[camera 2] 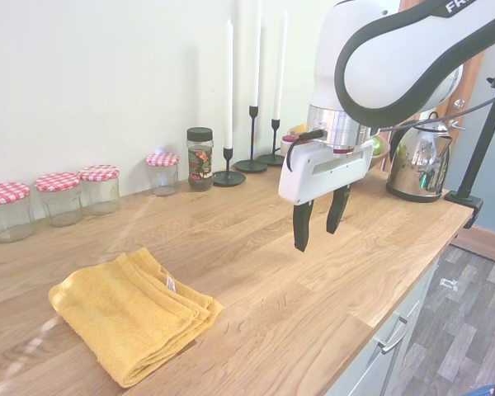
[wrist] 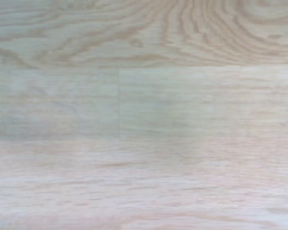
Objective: Wipe the counter
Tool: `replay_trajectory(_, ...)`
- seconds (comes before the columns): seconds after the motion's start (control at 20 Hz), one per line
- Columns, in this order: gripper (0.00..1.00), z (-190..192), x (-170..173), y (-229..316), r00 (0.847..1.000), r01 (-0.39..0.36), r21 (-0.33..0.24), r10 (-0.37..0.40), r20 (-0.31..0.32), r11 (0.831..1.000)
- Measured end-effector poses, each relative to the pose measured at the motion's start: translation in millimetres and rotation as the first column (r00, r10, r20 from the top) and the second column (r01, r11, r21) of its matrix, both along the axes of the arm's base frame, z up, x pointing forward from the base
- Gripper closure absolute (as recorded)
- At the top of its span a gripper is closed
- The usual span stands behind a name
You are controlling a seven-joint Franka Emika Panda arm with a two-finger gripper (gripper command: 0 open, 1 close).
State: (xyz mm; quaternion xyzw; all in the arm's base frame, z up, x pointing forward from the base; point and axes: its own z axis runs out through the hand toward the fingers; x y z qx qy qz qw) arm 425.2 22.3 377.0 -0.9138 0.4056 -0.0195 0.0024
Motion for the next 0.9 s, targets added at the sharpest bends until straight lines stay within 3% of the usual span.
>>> replay_trajectory(0.6, 0.00, -3.0, 2.8, 3.7, 1.000, -0.005, 0.001, 0.005, -0.003, 1.000)
replay_trajectory(0.9, 0.00, -8.9, 21.3, 36.3, 1.000, -0.024, 0.003, 0.024, -0.001, 1.000)
